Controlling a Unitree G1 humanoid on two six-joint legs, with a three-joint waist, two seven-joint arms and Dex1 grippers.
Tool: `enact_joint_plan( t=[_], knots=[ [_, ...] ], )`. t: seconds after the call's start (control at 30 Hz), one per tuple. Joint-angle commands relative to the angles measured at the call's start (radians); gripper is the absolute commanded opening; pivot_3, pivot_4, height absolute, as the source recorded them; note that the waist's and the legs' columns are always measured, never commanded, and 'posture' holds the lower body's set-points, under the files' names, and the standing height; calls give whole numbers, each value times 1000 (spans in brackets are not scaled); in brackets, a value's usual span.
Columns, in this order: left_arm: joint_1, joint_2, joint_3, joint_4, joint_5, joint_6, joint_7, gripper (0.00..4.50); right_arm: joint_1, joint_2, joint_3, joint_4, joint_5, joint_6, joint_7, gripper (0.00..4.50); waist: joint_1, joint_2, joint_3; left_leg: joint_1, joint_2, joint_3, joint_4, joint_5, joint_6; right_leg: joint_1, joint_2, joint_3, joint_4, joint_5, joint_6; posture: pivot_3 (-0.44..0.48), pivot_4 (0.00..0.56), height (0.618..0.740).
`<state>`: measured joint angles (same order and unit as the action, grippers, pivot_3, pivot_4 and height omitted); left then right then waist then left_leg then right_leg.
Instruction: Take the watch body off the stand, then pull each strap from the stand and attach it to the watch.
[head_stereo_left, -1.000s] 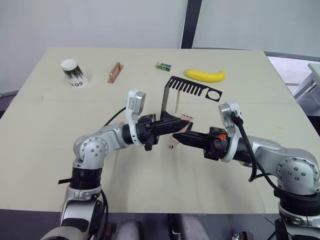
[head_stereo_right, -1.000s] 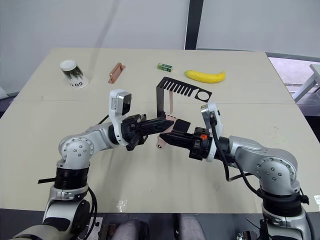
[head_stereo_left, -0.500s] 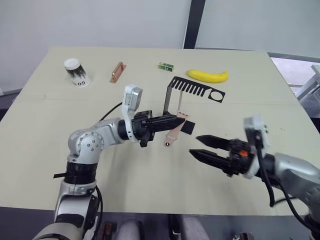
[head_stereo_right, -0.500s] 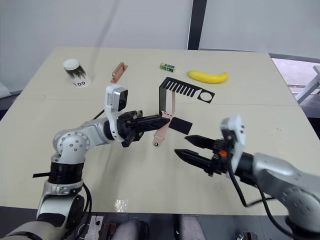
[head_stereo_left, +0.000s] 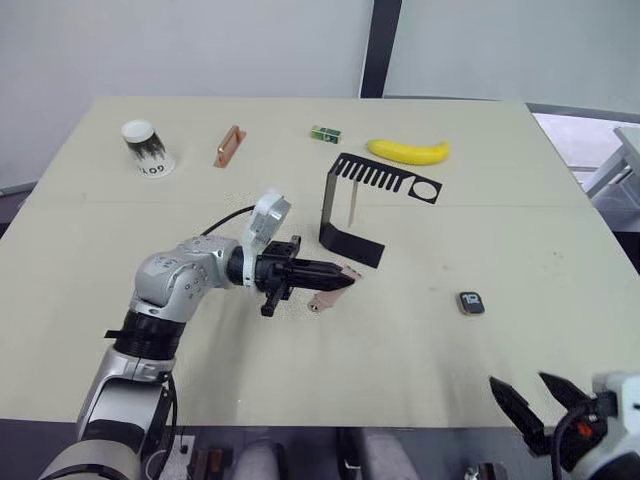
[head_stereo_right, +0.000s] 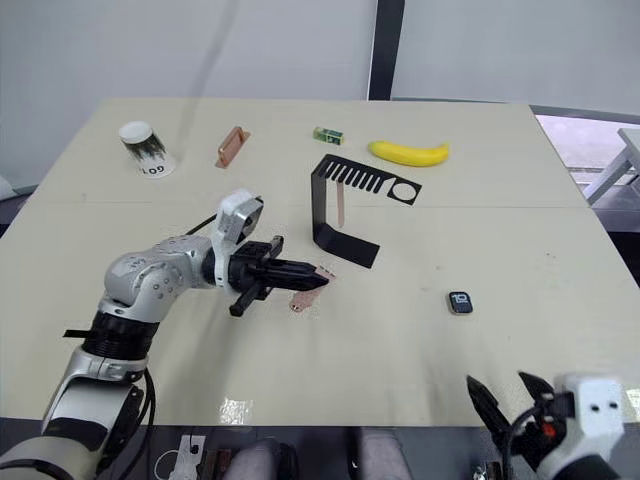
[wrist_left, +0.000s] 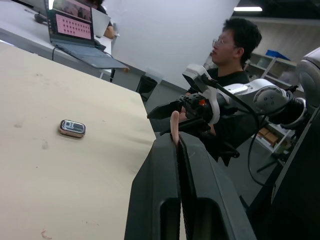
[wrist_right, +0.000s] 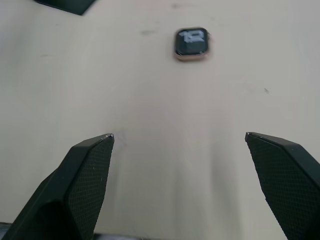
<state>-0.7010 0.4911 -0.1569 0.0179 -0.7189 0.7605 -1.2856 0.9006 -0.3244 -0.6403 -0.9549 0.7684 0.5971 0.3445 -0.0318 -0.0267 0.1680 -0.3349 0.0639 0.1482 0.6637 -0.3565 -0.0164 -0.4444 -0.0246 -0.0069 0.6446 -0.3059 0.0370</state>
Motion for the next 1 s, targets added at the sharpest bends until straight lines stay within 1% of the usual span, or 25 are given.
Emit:
enact_joint_plan(
  t=[0.03,0.2,0.3,0.4,0.53,0.73,1.0],
  knots=[
    [2,3,-9,-15,20,-36,-35,0,-35,8,45,-62,-54,-44,-45,4464,0,0,0,0,0,0,0,0,0,0,0,0,0,0,0,0,150,740],
    [14,-15,-7,-29,30,-44,-20,0,-191,-15,167,22,-175,-35,-111,4464,4,0,0,0,-1,-1,1,0,0,-1,0,0,0,0,-1,0,150,740],
    [27,-22,-1,-51,33,-48,-1,0,-336,-18,228,123,-243,-27,-159,4464,4,0,0,0,-1,-1,1,0,1,-1,0,0,0,0,0,0,150,740],
    [35,-24,1,-71,38,-57,12,0,-441,-23,267,212,-303,-29,-181,4464,4,1,0,0,-1,-1,2,0,2,-1,0,1,1,0,0,0,150,740],
    [37,-21,1,-88,51,-73,25,0,-540,-25,312,311,-357,-36,-181,4464,4,1,0,0,-1,-2,2,0,2,-1,0,1,2,0,-1,0,150,740],
    [44,-18,-4,-103,72,-98,32,0,-623,-11,344,388,-393,-43,-173,4464,3,1,0,0,-1,-1,2,0,2,-1,0,2,2,0,0,0,150,740],
    [46,-19,-1,-101,84,-110,47,0,-665,13,375,431,-443,-32,-201,4464,3,1,0,1,-1,-1,2,1,2,-1,0,2,3,0,0,0,150,740]
  ],
)
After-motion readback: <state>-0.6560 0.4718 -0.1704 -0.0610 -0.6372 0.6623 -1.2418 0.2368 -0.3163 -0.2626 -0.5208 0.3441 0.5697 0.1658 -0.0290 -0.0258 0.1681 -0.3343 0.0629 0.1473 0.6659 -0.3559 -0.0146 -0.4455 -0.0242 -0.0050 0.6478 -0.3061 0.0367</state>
